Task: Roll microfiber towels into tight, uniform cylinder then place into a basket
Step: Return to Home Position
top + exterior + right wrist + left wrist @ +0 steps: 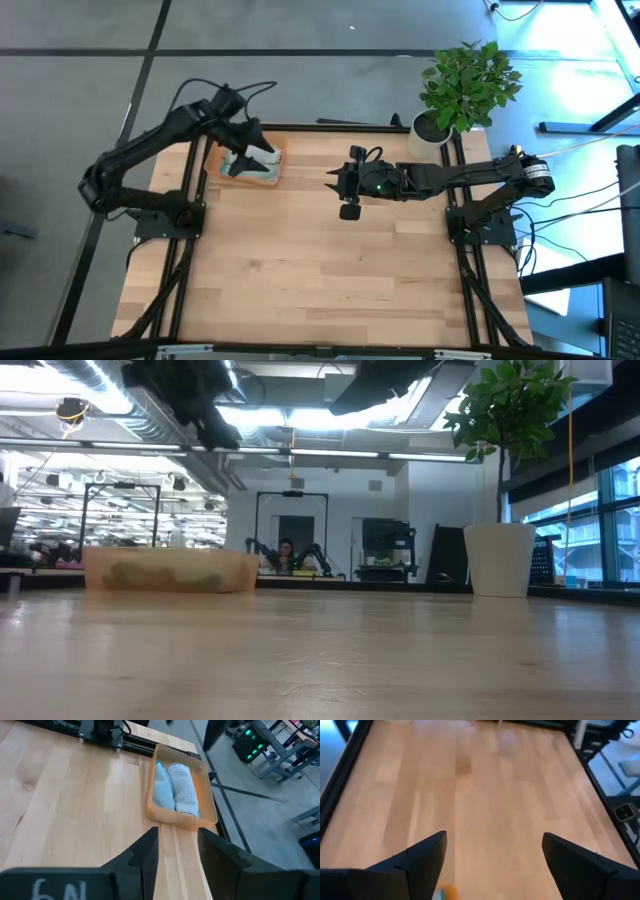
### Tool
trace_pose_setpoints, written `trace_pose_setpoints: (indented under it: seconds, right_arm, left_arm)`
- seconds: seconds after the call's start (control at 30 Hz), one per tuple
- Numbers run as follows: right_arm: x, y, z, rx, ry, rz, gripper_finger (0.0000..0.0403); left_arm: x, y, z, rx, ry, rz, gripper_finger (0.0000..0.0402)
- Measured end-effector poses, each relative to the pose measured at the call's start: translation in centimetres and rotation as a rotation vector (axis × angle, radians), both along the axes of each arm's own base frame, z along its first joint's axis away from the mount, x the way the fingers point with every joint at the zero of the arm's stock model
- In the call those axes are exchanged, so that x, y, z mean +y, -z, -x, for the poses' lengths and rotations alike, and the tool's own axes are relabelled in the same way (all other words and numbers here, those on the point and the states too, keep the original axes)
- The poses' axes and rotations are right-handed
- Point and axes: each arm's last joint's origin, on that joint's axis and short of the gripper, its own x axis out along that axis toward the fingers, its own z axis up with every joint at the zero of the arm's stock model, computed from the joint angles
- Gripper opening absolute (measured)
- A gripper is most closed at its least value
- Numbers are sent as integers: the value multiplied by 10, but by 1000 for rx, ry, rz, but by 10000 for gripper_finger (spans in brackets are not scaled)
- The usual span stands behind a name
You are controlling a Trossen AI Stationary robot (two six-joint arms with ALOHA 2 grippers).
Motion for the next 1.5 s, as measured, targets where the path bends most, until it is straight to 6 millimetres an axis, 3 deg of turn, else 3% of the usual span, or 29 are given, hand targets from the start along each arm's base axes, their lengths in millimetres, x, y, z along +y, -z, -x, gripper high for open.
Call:
trace_pose_setpoints:
  seconds: [0.2,0.53,0.9,1.1,1.23,1.37,1.5]
  right_arm:
    - [0,0,0,-1,-1,1,138]
    - [0,-1,0,-7,-1,2,138]
    - [0,-2,-1,-40,25,-43,138]
    - [0,-3,2,-21,99,55,120]
    - [6,-16,17,-20,48,45,70]
    - [9,-38,41,-46,-128,-51,11]
    - [10,-46,66,-68,-340,-172,14]
  left_arm:
    - [-31,-15,6,52,-22,-132,316]
    - [-73,-30,10,39,-46,-202,316]
    - [-112,-7,40,-41,-168,-240,316]
    - [-122,11,57,-107,-248,-248,316]
    - [-127,23,63,-151,-267,-252,316]
    - [-129,31,68,-166,-287,-275,316]
    - [-131,37,71,-199,-305,-297,316]
